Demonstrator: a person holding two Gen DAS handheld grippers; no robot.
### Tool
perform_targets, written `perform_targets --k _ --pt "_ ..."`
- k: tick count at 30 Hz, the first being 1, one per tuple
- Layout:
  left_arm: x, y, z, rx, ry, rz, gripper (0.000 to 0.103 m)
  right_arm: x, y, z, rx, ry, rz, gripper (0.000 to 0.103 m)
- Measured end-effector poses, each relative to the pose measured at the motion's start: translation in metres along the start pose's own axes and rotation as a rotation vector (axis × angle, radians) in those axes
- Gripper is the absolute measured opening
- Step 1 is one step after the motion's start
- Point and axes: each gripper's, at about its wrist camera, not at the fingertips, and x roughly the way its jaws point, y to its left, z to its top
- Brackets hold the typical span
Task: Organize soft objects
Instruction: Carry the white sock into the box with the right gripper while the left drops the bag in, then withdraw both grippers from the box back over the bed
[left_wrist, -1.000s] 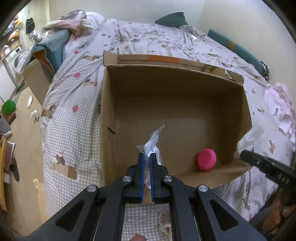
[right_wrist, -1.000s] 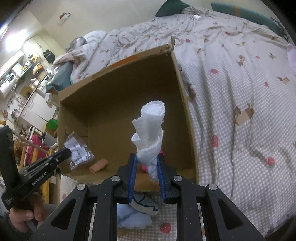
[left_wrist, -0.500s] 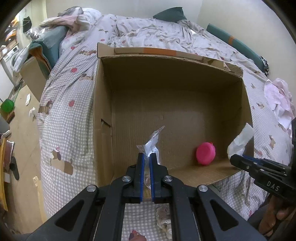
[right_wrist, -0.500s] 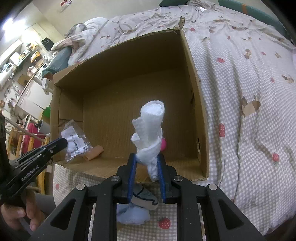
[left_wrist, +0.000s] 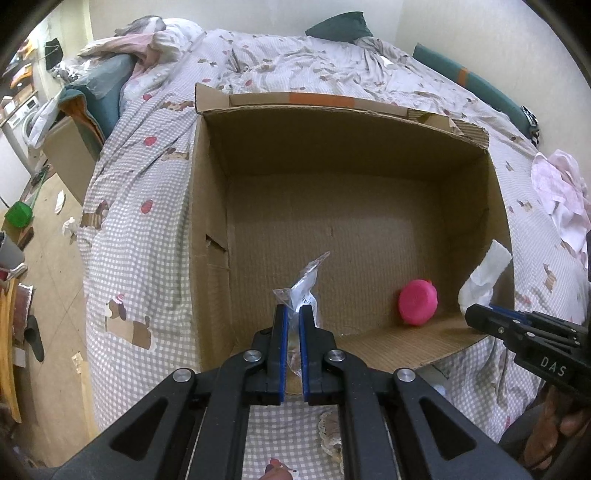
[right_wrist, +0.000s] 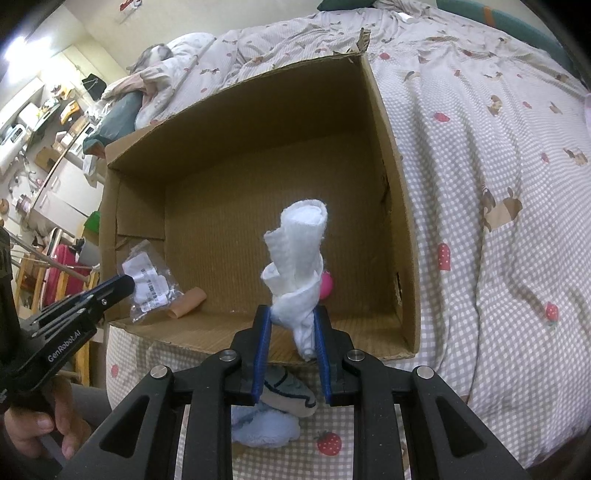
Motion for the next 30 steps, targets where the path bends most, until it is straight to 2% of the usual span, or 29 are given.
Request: perform_targets --k 4,7,8,10,11,12,13,14,19,30 --pt "-0.001 -0.005 -0.001 0.013 -0.005 -0.025 0.006 0.001 -0.001 -0.001 0.001 0.006 0.023 0.024" --pt "-0.001 -0.008 0.0 0.023 -0.009 -0.032 0.006 0.001 0.002 -0.001 0.002 0.012 0.076 0.024" --pt "-0.002 -0.008 0.0 0.024 -0.012 -0.032 0.01 0.001 0.003 -0.001 0.006 0.01 0.092 0.025" --pt "-0.002 -0.008 0.001 0.024 -0.019 -0.033 0.024 -0.002 0.004 0.0 0.004 -0.008 0.091 0.033" --pt "-0.003 -0.008 0.001 0.025 -0.023 -0.029 0.041 -0.004 0.004 0.0 0.006 -0.018 0.095 0.036" --pt "-0.005 -0.008 0.001 0.027 -0.028 -0.022 0.068 -0.006 0.004 0.001 0.012 -0.028 0.104 0.056" --pt "-0.006 -0.008 0.002 0.025 -0.034 -0.014 0.078 -0.009 0.003 0.002 0.019 -0.044 0.107 0.079" --pt "-0.009 -0.007 0.002 0.018 -0.048 -0.004 0.084 -0.013 0.003 0.002 0.027 -0.068 0.104 0.081" --pt "-0.019 -0.002 0.007 -0.003 -0.099 0.01 0.088 -0.02 -0.004 0.007 0.052 -0.109 0.077 0.081" --pt "-0.023 0.008 0.001 -0.033 -0.092 0.04 0.089 -0.026 -0.007 0.005 0.068 -0.108 0.076 0.081"
